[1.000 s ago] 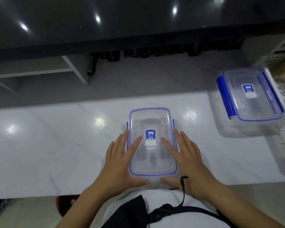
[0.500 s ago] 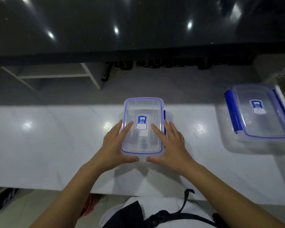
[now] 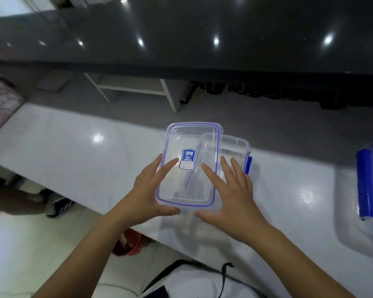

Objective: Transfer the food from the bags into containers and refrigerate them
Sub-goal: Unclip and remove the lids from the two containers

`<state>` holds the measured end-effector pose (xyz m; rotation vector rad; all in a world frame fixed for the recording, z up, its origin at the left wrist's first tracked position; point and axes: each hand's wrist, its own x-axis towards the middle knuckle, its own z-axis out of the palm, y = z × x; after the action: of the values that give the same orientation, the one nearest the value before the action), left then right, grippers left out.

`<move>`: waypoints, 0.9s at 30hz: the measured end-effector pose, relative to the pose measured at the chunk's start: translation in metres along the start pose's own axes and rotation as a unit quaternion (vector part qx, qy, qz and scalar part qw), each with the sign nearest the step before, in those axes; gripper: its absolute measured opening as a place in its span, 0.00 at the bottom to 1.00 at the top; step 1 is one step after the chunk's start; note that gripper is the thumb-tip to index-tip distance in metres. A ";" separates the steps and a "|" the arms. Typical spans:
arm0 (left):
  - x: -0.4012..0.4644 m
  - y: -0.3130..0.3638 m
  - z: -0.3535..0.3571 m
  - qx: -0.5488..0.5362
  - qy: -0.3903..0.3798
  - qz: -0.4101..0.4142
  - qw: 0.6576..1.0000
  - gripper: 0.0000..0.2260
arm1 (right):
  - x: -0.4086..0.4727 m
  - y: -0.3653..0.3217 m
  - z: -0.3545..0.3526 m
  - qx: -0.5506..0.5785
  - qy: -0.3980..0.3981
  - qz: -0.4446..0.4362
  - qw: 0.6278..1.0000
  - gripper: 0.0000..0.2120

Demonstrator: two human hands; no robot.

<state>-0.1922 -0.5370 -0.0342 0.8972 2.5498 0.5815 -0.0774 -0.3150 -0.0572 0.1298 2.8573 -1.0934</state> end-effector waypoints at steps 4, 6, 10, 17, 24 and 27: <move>-0.027 -0.009 -0.014 0.007 0.027 -0.049 0.998 0.53 | 0.017 -0.015 0.006 0.010 -0.040 -0.050 0.998 0.47; -0.035 -0.017 -0.022 0.003 0.041 -0.063 0.997 0.53 | 0.029 -0.026 0.010 0.005 -0.054 -0.066 0.996 0.48; -0.042 -0.041 -0.044 0.001 0.056 -0.088 0.995 0.52 | 0.055 -0.053 0.019 -0.007 -0.091 -0.072 0.993 0.47; -0.019 -0.134 -0.072 -0.007 0.029 -0.075 0.997 0.50 | 0.124 -0.099 0.068 0.015 -0.105 -0.019 0.994 0.48; 0.030 -0.235 -0.091 -0.014 -0.063 -0.038 0.997 0.49 | 0.183 -0.136 0.140 0.029 -0.058 0.095 0.993 0.50; 0.052 -0.268 -0.101 0.038 -0.091 -0.029 0.995 0.50 | 0.204 -0.145 0.162 -0.026 -0.057 0.131 0.989 0.51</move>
<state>-0.4112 -0.7198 -0.0924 0.8568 2.4374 0.3703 -0.2890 -0.5202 -0.1025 0.4119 2.6695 -0.9416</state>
